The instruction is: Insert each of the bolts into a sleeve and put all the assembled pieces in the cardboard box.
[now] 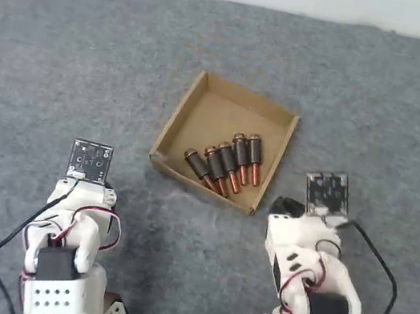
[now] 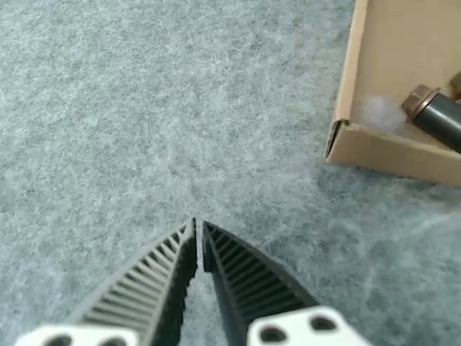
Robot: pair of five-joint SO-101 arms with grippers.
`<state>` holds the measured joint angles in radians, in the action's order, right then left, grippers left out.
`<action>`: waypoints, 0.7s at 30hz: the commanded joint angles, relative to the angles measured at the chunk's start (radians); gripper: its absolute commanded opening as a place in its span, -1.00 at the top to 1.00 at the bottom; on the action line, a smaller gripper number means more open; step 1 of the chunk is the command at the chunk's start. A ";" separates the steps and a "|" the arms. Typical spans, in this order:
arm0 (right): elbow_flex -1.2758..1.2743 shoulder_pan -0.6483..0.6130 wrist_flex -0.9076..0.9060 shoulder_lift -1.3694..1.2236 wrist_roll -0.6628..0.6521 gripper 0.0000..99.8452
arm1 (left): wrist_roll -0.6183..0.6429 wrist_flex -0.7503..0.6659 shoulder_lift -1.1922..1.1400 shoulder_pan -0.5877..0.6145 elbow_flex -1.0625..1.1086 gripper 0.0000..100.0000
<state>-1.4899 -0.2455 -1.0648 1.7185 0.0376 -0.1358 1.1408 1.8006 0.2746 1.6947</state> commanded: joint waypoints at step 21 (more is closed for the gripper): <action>-0.193 0.107 -0.231 0.085 0.008 0.98 | -0.006 0.008 0.023 0.005 -0.010 0.98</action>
<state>-1.6632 -0.1473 -1.3149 1.8136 0.0407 -0.1358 1.1408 1.8006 0.2746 1.6947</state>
